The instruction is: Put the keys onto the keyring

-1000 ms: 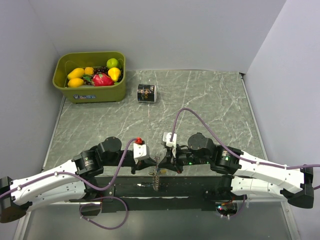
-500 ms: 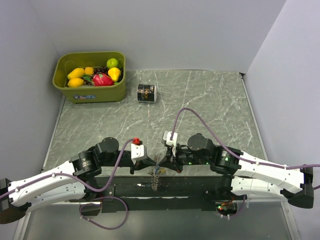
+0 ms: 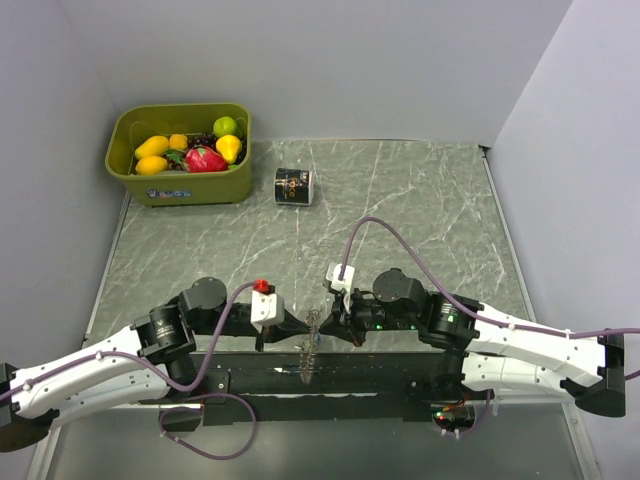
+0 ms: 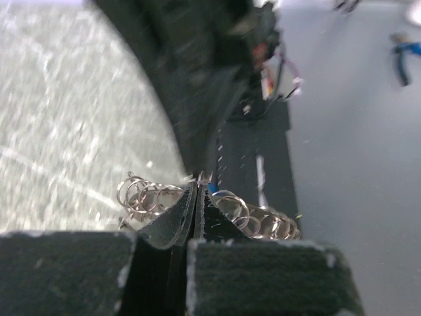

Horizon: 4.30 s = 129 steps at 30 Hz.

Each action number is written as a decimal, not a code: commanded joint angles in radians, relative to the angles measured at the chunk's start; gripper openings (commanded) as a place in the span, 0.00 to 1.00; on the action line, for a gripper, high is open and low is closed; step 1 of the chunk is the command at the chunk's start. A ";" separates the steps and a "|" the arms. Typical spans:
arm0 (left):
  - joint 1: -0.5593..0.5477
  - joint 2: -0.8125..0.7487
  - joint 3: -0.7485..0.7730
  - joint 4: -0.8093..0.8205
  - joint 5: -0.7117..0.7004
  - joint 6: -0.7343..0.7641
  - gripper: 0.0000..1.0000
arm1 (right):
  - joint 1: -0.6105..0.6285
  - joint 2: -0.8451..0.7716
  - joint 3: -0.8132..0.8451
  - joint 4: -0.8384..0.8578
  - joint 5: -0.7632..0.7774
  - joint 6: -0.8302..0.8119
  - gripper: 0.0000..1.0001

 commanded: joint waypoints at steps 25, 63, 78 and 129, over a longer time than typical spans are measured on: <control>-0.011 0.018 0.022 0.094 -0.017 0.009 0.01 | -0.023 -0.107 0.025 0.006 -0.105 -0.011 0.00; -0.013 0.022 0.028 0.079 0.021 0.023 0.01 | -0.036 0.028 0.071 -0.024 0.018 0.020 0.00; -0.013 -0.029 -0.013 0.162 0.030 -0.001 0.01 | -0.040 -0.006 0.025 0.011 -0.022 0.013 0.00; -0.013 -0.047 -0.107 0.481 0.164 -0.098 0.01 | -0.040 -0.162 -0.098 0.322 -0.215 0.003 0.30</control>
